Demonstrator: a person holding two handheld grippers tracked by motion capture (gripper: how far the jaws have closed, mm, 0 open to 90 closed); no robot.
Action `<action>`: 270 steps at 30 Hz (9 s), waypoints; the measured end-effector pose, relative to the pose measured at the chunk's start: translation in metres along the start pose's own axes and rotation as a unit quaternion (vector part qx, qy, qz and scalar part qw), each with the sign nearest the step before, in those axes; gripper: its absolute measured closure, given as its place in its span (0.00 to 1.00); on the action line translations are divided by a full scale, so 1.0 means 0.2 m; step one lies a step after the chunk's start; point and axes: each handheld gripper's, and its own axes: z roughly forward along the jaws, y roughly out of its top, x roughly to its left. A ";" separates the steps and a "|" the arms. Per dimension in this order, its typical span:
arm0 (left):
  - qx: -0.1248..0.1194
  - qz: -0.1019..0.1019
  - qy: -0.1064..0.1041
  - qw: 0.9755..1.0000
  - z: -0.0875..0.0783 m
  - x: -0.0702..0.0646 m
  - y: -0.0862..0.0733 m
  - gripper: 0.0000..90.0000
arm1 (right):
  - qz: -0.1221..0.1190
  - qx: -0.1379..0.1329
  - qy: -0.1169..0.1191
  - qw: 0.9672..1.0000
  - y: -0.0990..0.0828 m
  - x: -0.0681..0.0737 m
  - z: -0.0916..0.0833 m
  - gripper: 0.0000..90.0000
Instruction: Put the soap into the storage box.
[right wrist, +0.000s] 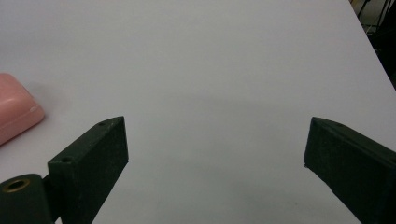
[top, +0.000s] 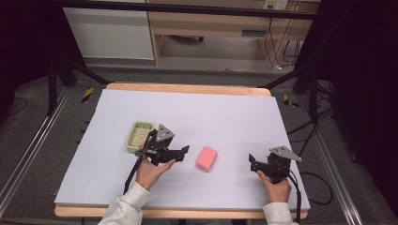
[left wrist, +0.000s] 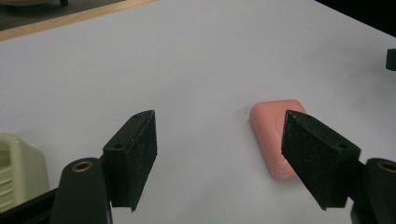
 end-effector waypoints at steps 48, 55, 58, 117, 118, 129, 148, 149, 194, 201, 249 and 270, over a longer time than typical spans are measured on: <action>0.062 0.024 -0.029 0.997 0.24 -0.22 0.04 0.26 | 0.000 0.007 0.002 1.000 0.01 0.00 -0.01 0.10; 0.071 0.028 -0.030 0.997 0.27 -0.25 0.04 0.26 | -0.001 0.009 0.005 1.000 0.01 0.01 -0.01 0.11; 0.075 0.029 -0.031 0.996 0.28 -0.27 0.04 0.26 | -0.001 0.010 0.006 1.000 0.01 0.01 -0.01 0.11; 0.151 -0.002 -0.019 0.988 0.50 -0.34 -0.01 0.38 | -0.001 0.016 0.010 1.000 0.01 0.01 -0.01 0.13; 0.151 -0.003 -0.018 0.988 0.50 -0.34 -0.01 0.38 | -0.001 0.016 0.010 1.000 0.01 0.01 -0.01 0.13; 0.162 -0.005 -0.013 0.987 0.50 -0.34 0.00 0.41 | -0.004 0.018 0.010 1.000 0.01 0.01 0.00 0.13; 0.151 0.004 -0.022 0.988 0.42 -0.29 0.02 0.41 | -0.005 0.017 0.011 1.000 0.01 0.01 -0.01 0.13; 0.150 0.003 -0.023 0.988 0.40 -0.28 0.02 0.41 | -0.004 0.017 0.011 1.000 0.01 0.01 -0.01 0.13; 0.083 -0.046 0.027 0.995 -0.12 0.19 0.00 0.41 | -0.008 0.019 0.010 1.000 0.00 0.02 0.00 0.13; 0.074 -0.057 0.039 0.995 -0.17 0.26 0.00 0.41 | -0.009 0.020 0.011 1.000 0.00 0.03 0.00 0.13; 0.079 -0.106 0.115 0.984 -0.23 0.60 0.00 0.41 | -0.011 0.021 0.012 1.000 0.00 0.03 0.01 0.13; 0.102 -0.117 0.131 0.979 -0.13 0.65 -0.04 0.41 | -0.010 0.021 0.013 1.000 0.00 0.03 0.01 0.13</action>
